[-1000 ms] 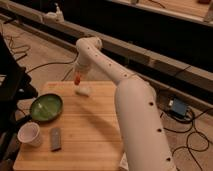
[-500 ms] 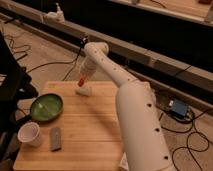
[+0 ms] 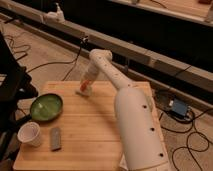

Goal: Place the pepper on the white sponge

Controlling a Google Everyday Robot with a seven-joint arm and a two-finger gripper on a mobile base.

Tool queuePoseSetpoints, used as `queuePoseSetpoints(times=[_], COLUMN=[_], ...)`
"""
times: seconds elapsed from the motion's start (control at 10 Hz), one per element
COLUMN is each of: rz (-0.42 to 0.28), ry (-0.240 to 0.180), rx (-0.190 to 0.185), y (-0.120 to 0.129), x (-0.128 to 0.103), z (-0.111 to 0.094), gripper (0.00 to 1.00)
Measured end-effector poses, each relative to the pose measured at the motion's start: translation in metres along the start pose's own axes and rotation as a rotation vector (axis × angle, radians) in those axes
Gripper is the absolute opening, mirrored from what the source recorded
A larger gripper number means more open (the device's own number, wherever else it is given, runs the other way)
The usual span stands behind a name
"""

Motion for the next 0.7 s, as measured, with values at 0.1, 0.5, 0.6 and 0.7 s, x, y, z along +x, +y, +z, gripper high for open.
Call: queuePoseSetpoints(times=[0.1, 0.5, 0.6, 0.7], rz=[0.006, 0.012, 0.007, -0.004], ry=[0.005, 0.025, 0.028, 0.028], rx=[0.002, 0.028, 0.033, 0.042], y=[-0.0047, -0.0146, -0.0141, -0.0110], x=[-0.0009, -0.0014, -0.0007, 0.0005], z=[0.0033, 0.0091, 0.0090, 0.0070], gripper=[0.36, 0.73, 0.74, 0.74])
